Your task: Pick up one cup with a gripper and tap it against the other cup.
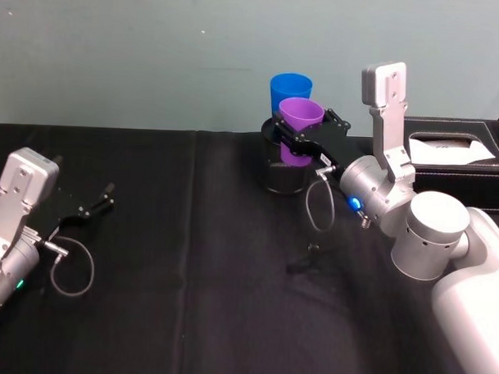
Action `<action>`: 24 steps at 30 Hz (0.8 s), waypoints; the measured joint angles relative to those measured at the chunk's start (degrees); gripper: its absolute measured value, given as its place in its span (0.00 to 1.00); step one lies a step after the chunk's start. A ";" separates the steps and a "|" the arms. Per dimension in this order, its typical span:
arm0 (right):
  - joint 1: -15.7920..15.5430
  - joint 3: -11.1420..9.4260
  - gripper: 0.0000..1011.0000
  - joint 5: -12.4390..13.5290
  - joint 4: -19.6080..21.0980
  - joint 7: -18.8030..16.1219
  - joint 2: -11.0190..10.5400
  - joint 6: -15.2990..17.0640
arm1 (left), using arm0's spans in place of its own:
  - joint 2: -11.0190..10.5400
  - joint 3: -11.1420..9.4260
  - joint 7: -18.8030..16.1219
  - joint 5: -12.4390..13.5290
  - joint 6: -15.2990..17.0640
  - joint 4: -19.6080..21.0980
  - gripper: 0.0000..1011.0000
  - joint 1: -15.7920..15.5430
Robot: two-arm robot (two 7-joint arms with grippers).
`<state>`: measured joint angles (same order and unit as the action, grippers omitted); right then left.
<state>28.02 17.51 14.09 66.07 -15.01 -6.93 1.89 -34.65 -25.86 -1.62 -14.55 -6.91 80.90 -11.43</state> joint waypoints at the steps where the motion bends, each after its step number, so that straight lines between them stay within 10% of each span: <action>1: 0.00 0.00 0.72 0.00 0.00 0.00 0.00 0.00 | 0.00 0.00 0.00 0.00 0.00 0.00 0.99 0.00; 24: 0.00 0.00 0.72 0.00 0.00 0.00 0.00 0.00 | 0.00 0.00 0.00 0.00 0.00 0.00 0.99 0.00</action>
<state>28.02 17.51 14.09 66.07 -15.01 -6.93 1.89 -34.65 -25.86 -1.62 -14.55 -6.91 80.90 -11.43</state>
